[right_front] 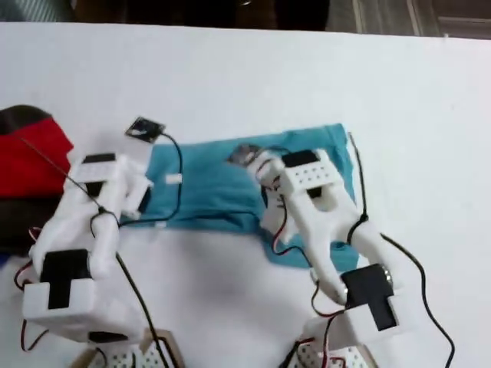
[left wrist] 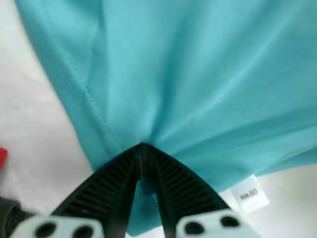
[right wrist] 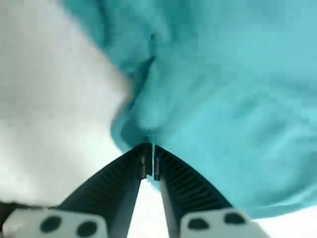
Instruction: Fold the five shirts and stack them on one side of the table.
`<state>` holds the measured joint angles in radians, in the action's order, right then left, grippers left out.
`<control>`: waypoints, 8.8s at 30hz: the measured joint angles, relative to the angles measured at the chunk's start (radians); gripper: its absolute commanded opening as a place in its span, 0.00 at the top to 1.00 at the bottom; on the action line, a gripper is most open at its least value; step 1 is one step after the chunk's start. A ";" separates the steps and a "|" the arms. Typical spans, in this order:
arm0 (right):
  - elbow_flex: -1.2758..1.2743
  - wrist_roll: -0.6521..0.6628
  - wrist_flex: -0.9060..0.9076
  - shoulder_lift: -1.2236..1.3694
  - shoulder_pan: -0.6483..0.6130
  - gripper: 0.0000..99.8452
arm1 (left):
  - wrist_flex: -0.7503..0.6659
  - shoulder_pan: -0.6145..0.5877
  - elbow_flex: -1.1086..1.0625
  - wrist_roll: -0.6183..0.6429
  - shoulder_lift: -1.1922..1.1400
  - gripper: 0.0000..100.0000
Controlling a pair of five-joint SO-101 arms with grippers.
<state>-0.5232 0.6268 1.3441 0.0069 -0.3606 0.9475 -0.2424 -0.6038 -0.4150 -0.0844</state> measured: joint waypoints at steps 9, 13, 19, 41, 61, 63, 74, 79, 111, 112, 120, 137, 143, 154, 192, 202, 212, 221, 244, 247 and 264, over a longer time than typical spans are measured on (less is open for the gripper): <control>-0.104 0.089 0.015 -0.193 0.014 0.98 | 0.000 0.000 0.000 0.000 0.000 0.97; -0.103 -0.020 -0.129 -0.353 0.133 0.92 | 0.000 0.000 0.000 0.000 0.000 0.97; 0.018 -0.262 -0.321 -0.316 0.334 0.76 | 0.000 0.000 0.000 0.000 0.000 0.97; 0.798 -0.311 -0.037 0.557 0.425 0.80 | 0.000 0.000 0.000 0.000 0.000 0.97; 0.825 -0.264 0.009 0.540 0.516 0.98 | 0.000 0.000 0.000 0.000 0.000 0.97; 0.825 -0.244 0.051 0.528 0.517 0.98 | 0.000 0.000 0.000 0.000 0.000 0.97; 0.827 -0.157 0.170 0.526 0.532 0.91 | 0.000 0.000 0.000 0.000 0.000 0.97; 0.848 -0.135 0.153 0.482 0.539 0.76 | 0.000 0.000 0.000 0.000 0.000 0.97; -0.259 0.153 -0.221 -0.155 0.031 0.80 | 0.000 0.000 0.000 0.000 0.000 0.97; -0.262 0.153 -0.230 -0.155 0.031 0.84 | 0.000 0.000 0.000 0.000 0.000 0.97; -0.264 0.153 -0.261 -0.155 0.034 0.98 | 0.000 0.000 0.000 0.000 0.000 0.97; -0.264 0.153 -0.038 -0.422 0.029 0.98 | 0.000 0.000 0.000 0.000 0.000 0.97; -0.385 0.153 -0.061 -0.423 0.021 0.98 | 0.000 0.000 0.000 0.000 0.000 0.97; -0.445 0.153 -0.169 -0.423 0.020 0.69 | 0.000 0.000 0.000 0.000 0.000 0.97; -0.236 0.175 -0.143 -0.163 0.140 0.98 | 0.000 0.000 0.000 0.000 0.000 0.97; 0.044 0.245 -0.015 -0.227 0.144 0.98 | 0.000 0.000 0.000 0.000 0.000 0.97; 0.448 0.249 -0.032 0.173 0.195 0.90 | 0.000 0.000 0.000 0.000 0.000 0.97; 0.911 0.239 0.092 0.549 0.224 0.80 | 0.000 0.000 0.000 0.000 0.000 0.97; 1.007 0.123 0.296 0.545 0.296 0.98 | 0.000 0.000 0.000 0.000 0.000 0.97; 0.899 0.123 0.147 0.545 0.322 0.98 | 0.000 0.000 0.000 0.000 0.000 0.97; 0.779 -0.018 -0.080 0.500 0.126 0.98 | 0.000 0.000 0.000 0.000 0.000 0.97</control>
<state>0.2562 0.6084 1.2643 0.5071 -0.2348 0.9475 -0.2424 -0.6038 -0.4150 -0.0844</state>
